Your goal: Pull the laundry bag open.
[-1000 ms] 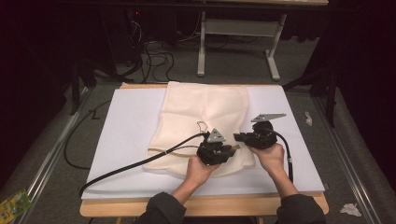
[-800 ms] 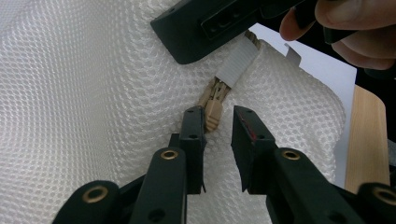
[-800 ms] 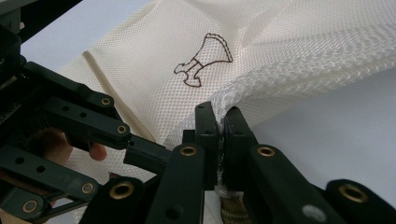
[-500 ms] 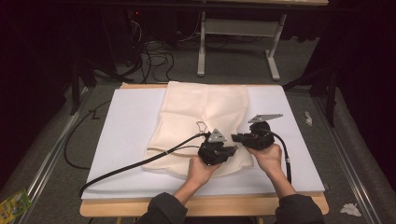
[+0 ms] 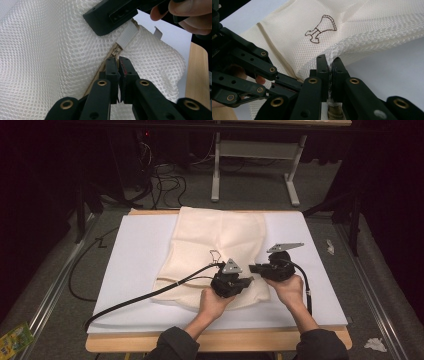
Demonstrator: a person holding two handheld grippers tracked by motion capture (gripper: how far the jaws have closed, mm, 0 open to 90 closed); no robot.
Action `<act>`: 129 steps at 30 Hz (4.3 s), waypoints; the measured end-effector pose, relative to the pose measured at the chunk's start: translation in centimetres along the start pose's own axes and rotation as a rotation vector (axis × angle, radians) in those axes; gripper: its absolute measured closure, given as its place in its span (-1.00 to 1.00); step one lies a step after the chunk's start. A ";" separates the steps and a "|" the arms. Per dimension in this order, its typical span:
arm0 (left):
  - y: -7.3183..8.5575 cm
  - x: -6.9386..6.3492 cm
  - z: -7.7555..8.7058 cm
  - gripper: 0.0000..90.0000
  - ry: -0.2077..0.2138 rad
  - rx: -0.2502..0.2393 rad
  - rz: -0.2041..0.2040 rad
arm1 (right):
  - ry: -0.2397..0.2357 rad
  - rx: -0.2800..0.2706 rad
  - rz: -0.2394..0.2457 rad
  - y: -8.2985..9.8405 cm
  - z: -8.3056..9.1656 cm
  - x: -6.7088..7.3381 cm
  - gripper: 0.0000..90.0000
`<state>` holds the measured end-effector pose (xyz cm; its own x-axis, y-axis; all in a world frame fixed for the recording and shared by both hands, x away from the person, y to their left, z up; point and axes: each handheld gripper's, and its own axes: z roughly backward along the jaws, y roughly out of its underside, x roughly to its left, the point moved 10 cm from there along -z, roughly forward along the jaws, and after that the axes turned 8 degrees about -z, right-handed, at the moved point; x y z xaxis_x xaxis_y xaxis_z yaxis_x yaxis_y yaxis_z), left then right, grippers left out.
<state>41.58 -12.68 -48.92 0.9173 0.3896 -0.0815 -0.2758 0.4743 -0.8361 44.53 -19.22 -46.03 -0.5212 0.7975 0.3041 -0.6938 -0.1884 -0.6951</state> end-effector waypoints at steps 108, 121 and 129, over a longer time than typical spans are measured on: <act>3.8 4.9 7.3 0.94 -0.158 0.042 0.036 | 0.043 -0.007 0.000 1.4 1.0 -2.6 0.98; 4.3 5.6 8.5 0.94 -0.175 0.031 0.052 | 0.054 0.002 0.006 1.7 0.9 -2.8 0.98; 4.5 6.1 9.4 0.94 -0.192 0.023 0.066 | 0.058 0.007 0.003 1.9 0.9 -2.9 0.98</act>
<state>43.26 -0.74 -48.09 0.8263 0.5626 -0.0285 -0.3418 0.4604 -0.8193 44.28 -22.45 -47.64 -0.4937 0.8287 0.2637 -0.6960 -0.1947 -0.6911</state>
